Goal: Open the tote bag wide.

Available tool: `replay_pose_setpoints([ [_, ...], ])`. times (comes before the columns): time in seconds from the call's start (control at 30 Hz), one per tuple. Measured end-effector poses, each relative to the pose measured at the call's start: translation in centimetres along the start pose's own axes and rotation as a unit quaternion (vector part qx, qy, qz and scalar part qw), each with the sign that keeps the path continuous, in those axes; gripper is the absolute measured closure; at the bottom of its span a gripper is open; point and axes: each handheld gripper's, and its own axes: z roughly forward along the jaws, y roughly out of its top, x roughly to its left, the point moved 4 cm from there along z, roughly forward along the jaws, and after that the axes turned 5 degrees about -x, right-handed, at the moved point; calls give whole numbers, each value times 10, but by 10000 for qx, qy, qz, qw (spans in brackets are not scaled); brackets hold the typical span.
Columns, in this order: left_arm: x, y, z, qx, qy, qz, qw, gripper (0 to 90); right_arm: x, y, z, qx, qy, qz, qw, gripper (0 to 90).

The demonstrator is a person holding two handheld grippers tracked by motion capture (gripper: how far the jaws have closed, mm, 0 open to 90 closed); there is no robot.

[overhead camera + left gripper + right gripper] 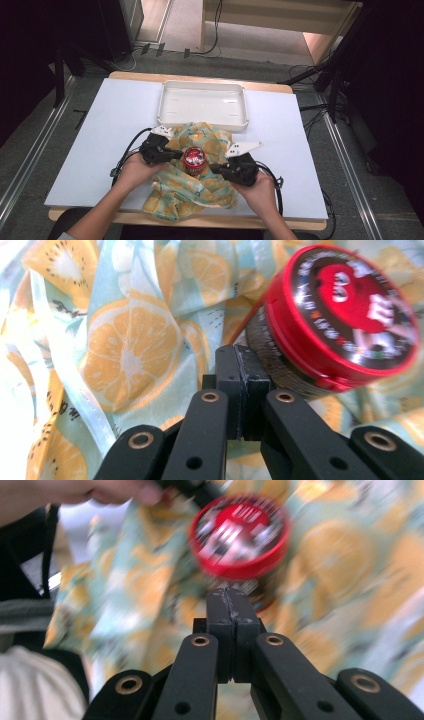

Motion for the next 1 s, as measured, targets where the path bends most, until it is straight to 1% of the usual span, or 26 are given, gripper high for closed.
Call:
replay_pose_setpoints([
  [0.03, 0, 0, 0, 0, 0, 0, 10000, 900, 0, 0, 0, 0, 0, 0, 10000, 900],
  [0.07, -2, 0, -4, 2, -25, 36, 10000, 900, -10, 11, 1, -64, 3, 75, 10000, 900],
  [0.1, -2, 0, -4, 2, -25, 36, 10000, 900, -10, 11, 1, -64, 3, 75, 10000, 900],
  [0.13, -6, -1, -8, -58, -31, 13, 10000, 900, -19, 23, 2, -127, -52, 117, 9998, 900],
  [0.17, -8, -1, -10, -62, -42, 46, 10000, 900, -23, 28, 3, -135, -59, 149, 9998, 900],
  [0.27, -12, -3, -12, -67, -98, 99, 9999, 900, -29, 43, 9, -214, 26, 198, 9996, 900],
  [0.3, -14, -3, -12, -65, -88, 99, 9999, 900, -31, 49, 11, -272, 8, 174, 9995, 900],
  [0.33, -15, -3, -13, -79, -93, 105, 9999, 900, -33, 54, 14, -273, 6, 168, 9995, 900],
  [0.37, -16, -4, -14, -69, -108, 128, 9998, 900, -35, 58, 18, -274, -54, 162, 9995, 900],
  [0.4, -16, -4, -14, -69, -108, 128, 9998, 900, -35, 58, 18, -274, -54, 162, 9995, 900],
  [0.43, -18, -4, -15, -95, -95, 142, 9998, 900, -38, 62, 22, -266, -65, 110, 9996, 900],
  [0.47, -19, -4, -16, -86, -109, 156, 9998, 900, -46, 70, 31, -220, -162, 107, 9996, 900],
  [0.53, -21, -5, -19, -66, -121, 189, 9997, 900, -51, 74, 37, -182, -151, 185, 9995, 900],
  [0.6, -23, -4, -21, -99, -152, 188, 9997, 900, -55, 79, 46, -128, -158, 213, 9996, 900],
  [0.67, -26, -3, -23, -165, -166, 181, 9996, 900, -58, 83, 53, -139, -146, 237, 9995, 900],
  [0.7, -28, -2, -25, -181, -176, 212, 9995, 900, -60, 84, 56, -129, -147, 267, 9995, 900],
  [0.77, -33, 0, -28, -293, -150, 309, 9990, 900, -65, 86, 63, -71, -213, 266, 9994, 900],
  [0.8, -35, 2, -29, -324, -154, 359, 9987, 900, -67, 87, 65, -65, -227, 310, 9992, 900],
  [0.83, -36, 4, -29, -323, -201, 366, 9986, 900, -70, 87, 67, -81, -234, 314, 9992, 900],
  [0.9, -39, 7, -27, -311, -244, 389, 9985, 900, -74, 89, 72, -115, -185, 462, 9987, 900],
  [0.93, -42, 7, -25, -312, -318, 392, 9982, 900, -75, 90, 74, -157, -144, 480, 9986, 900],
  [1.0, -47, 7, -22, -330, -411, 415, 9977, 900, -76, 91, 78, -200, -157, 428, 9988, 900],
])
